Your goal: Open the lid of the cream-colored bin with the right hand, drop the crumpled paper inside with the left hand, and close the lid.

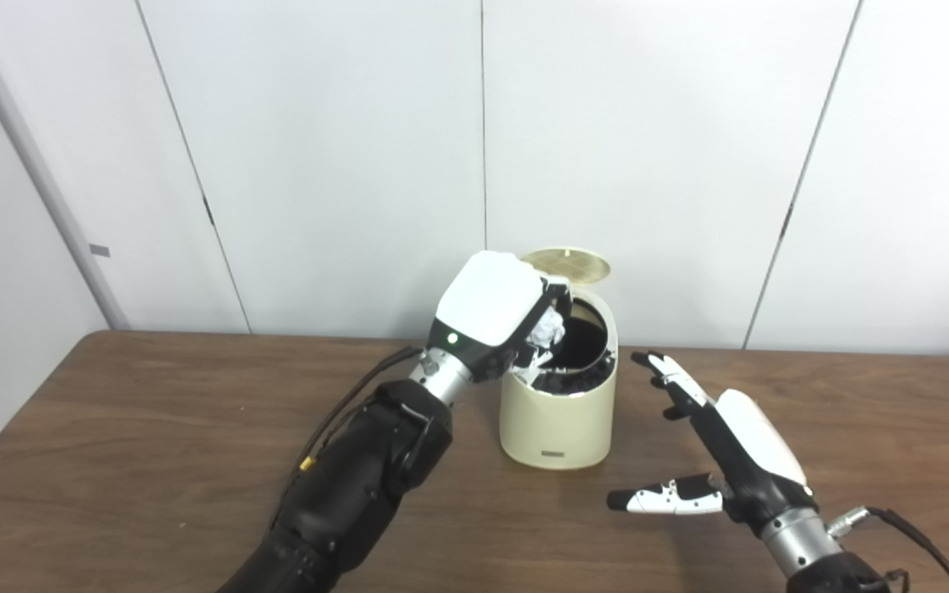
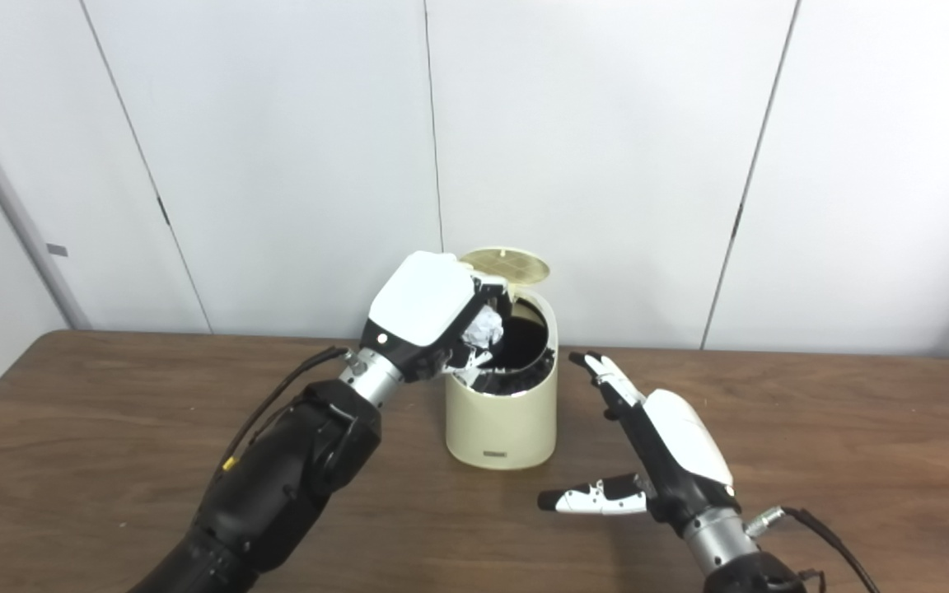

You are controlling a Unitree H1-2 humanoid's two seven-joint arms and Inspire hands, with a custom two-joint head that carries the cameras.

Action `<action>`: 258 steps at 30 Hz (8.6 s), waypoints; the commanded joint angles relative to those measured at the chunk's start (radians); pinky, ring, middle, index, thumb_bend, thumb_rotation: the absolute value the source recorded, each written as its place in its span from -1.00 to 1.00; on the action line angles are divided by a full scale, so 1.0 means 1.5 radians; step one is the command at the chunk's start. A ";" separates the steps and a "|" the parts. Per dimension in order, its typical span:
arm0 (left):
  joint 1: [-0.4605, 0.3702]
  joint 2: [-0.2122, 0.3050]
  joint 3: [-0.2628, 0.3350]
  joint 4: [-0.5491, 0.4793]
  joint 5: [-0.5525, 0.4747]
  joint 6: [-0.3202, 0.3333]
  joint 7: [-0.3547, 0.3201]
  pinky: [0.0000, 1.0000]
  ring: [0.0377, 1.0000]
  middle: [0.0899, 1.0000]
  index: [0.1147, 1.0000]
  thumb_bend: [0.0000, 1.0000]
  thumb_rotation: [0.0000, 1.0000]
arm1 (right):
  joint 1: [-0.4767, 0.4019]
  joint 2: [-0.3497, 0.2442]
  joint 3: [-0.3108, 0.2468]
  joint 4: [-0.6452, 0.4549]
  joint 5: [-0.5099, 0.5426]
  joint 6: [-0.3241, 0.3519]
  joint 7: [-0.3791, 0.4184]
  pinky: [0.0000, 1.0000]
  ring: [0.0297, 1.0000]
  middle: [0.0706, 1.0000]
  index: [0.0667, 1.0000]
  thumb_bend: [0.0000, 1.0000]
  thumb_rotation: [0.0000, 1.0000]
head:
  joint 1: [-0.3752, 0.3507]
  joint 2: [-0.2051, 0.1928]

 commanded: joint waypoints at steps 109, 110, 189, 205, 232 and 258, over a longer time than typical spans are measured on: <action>0.468 -0.019 0.248 -0.296 -0.572 -0.090 -0.121 0.06 0.28 0.38 0.46 0.44 -1.00 | -0.285 -0.057 0.012 0.049 -0.023 -0.023 0.040 0.34 0.66 0.75 0.74 0.46 0.02 | 0.019 -0.006; 0.469 -0.019 0.248 -0.296 -0.573 -0.092 -0.122 0.05 0.27 0.38 0.46 0.43 -1.00 | -0.285 -0.056 0.013 0.051 -0.021 -0.027 0.040 0.36 0.67 0.75 0.74 0.46 0.01 | 0.019 -0.006; 0.482 -0.037 0.242 -0.331 -0.548 -0.064 -0.136 0.06 0.28 0.37 0.44 0.42 -1.00 | -0.251 -0.109 0.092 0.038 -0.044 -0.101 0.163 0.97 0.82 0.43 0.40 0.51 -0.21 | 0.047 0.052; 0.485 -0.037 0.242 -0.334 -0.546 -0.061 -0.135 0.07 0.28 0.36 0.44 0.41 -1.00 | -0.243 -0.125 0.129 0.053 -0.120 -0.147 0.151 0.96 0.80 0.42 0.39 0.57 -0.21 | 0.049 0.056; 0.492 -0.036 0.243 -0.341 -0.561 -0.056 -0.142 0.10 0.29 0.37 0.44 0.41 -1.00 | -0.233 -0.130 0.137 0.046 -0.177 -0.162 0.151 0.99 0.81 0.43 0.40 0.48 -0.01 | 0.052 0.059; 0.480 -0.030 0.249 -0.348 -0.561 -0.059 -0.143 0.06 0.26 0.37 0.43 0.44 -1.00 | -0.112 -0.075 -0.051 0.017 0.129 -0.048 0.106 0.44 0.76 0.90 0.90 0.62 -0.20 | 0.051 0.063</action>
